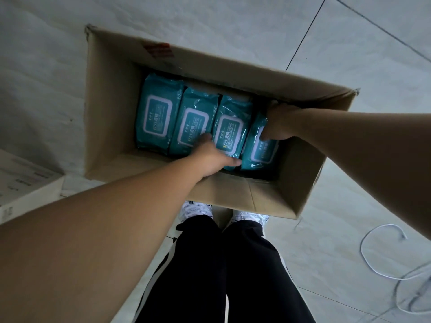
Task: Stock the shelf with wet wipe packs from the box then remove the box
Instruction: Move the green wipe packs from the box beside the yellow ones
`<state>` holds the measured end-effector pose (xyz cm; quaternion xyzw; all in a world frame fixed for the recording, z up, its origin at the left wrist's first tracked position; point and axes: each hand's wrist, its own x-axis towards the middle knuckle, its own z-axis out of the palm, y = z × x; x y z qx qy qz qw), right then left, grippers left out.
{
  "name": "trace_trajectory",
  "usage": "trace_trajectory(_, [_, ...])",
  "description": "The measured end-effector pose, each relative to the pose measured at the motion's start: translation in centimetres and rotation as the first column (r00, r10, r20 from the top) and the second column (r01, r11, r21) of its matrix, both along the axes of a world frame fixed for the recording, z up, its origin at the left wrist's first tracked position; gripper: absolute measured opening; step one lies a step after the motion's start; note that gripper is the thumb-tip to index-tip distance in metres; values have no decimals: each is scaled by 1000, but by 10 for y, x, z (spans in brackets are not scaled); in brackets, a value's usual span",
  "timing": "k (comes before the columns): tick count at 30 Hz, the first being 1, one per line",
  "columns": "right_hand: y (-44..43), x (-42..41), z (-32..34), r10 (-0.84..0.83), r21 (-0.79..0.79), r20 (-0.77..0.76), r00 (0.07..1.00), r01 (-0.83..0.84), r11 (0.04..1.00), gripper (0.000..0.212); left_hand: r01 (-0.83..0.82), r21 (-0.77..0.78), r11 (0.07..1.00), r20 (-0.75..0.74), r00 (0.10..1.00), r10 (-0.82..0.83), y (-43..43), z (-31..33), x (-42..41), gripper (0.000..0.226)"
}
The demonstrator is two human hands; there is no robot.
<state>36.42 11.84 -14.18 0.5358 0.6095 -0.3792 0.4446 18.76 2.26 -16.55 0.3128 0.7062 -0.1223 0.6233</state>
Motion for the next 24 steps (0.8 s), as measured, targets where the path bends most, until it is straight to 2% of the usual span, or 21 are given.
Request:
trace_trajectory(2, [-2,1,-4,24,14,7,1000,-24,1000,89,-70,-24,997,18,997,70,6,-3,2,117])
trace_trajectory(4, [-4,2,-8,61,25,15,998,-61,998,89,-70,-19,997,27,997,71,6,-7,5,101])
trace_trajectory(7, [-9,8,-14,62,8,-14,998,-62,998,77,11,45,999,-68,998,-8,1,-12,12,102])
trace_trajectory(10, [-15,15,-19,52,-40,-17,998,-53,998,68,-3,77,997,-113,994,12,-8,-16,20,93])
trace_trajectory(13, [-19,17,-19,29,-19,-42,999,-30,999,82,-11,156,988,-115,993,30,-17,-15,24,76])
trace_trajectory(15, [-18,17,-16,-8,-17,-72,997,7,1000,92,-15,154,988,-118,992,34,-17,-15,21,71])
trace_trajectory(17, [-18,18,-11,-55,-50,-97,994,51,997,101,-2,124,992,-132,991,19,-14,-15,19,79])
trace_trajectory(19, [-21,18,-8,-96,-72,-122,988,87,994,103,102,119,988,-143,986,-84,-10,-15,19,85])
trace_trajectory(20, [-23,17,-6,-107,-74,-129,986,98,992,100,135,117,984,-131,984,-119,-8,-12,20,81])
trace_trajectory(24, [-33,13,4,-103,-20,-126,987,101,995,78,95,179,979,-84,993,-81,-3,-3,18,50])
